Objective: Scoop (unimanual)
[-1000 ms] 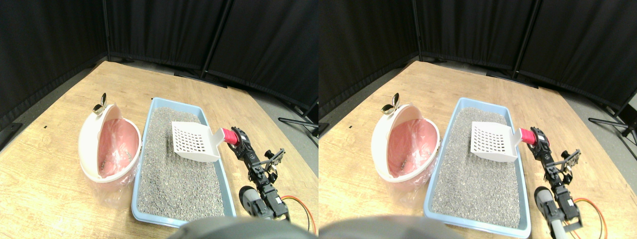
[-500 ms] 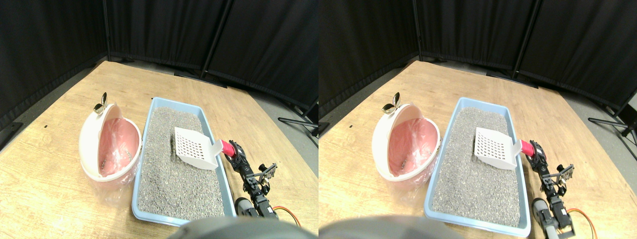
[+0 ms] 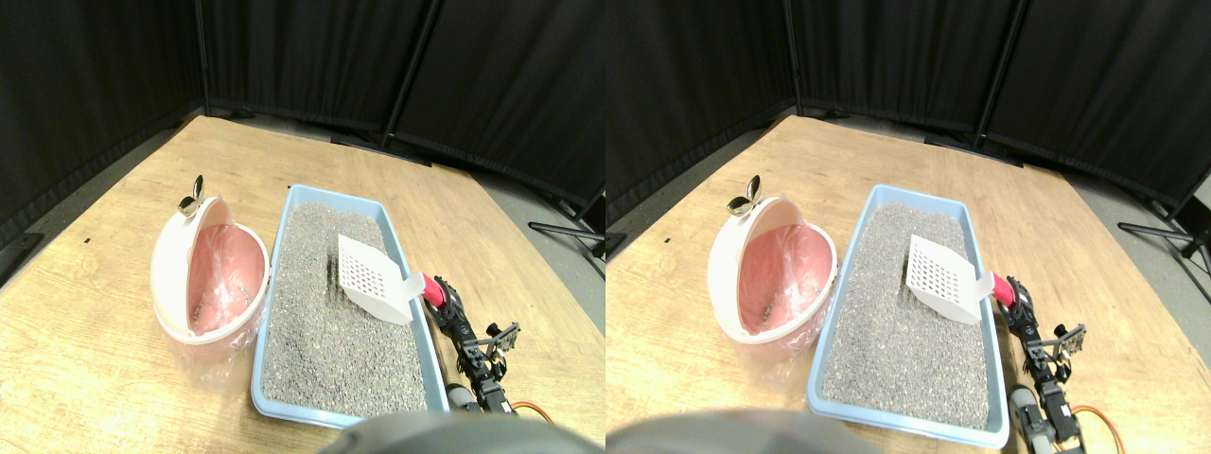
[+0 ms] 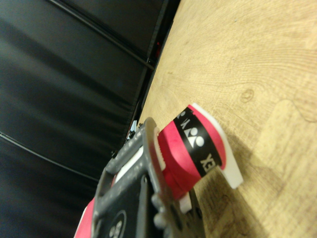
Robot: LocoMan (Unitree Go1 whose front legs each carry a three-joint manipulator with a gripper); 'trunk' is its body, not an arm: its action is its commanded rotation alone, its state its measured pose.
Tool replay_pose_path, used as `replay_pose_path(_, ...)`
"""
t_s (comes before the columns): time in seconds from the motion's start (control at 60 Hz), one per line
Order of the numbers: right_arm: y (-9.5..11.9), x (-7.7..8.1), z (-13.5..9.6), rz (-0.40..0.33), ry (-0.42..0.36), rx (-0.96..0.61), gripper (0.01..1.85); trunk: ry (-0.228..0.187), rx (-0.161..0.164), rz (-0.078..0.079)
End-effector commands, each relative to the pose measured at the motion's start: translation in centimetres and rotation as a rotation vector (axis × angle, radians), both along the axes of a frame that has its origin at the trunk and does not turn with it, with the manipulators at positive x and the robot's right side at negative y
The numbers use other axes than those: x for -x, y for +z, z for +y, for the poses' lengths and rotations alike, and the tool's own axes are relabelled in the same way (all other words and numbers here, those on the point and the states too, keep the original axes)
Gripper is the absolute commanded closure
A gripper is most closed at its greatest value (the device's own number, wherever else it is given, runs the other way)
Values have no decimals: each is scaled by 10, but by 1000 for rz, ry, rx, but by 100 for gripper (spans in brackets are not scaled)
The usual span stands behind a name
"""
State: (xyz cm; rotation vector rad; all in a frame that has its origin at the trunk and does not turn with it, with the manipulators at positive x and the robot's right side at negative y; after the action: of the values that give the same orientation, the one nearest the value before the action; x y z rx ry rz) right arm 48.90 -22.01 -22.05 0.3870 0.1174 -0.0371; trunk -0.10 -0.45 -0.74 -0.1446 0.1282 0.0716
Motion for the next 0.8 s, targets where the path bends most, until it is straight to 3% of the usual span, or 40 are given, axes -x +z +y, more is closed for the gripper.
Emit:
replay_pose_path(0.017, -4, 1, 1, 50, -9, 16, 181, 6, 15, 4)
replay_pose_path(0.133, -3, 3, -1, 105, 5, 4, 177, 6, 15, 8)
replay_pose_path(0.183, -2, 4, -1, 117, 4, 5, 164, 6, 15, 8)
replay_pose_path(0.217, 2, 6, -1, 145, -2, 15, 137, 6, 15, 8)
replay_pose_path(0.267, 3, 7, -1, 155, -5, 10, 128, 6, 15, 8)
replay_pose_path(0.3, 5, 9, -1, 176, 15, -3, 107, 2, 14, 8)
replay_pose_path(0.433, 12, 12, -1, 265, 26, 13, 76, 0, 15, 7)
replay_pose_path(0.617, 17, 17, 0, 274, 35, -13, 55, 2, 17, 10)
replay_pose_path(0.8, 27, 29, 1, 264, 34, -28, 55, 3, 20, 10)
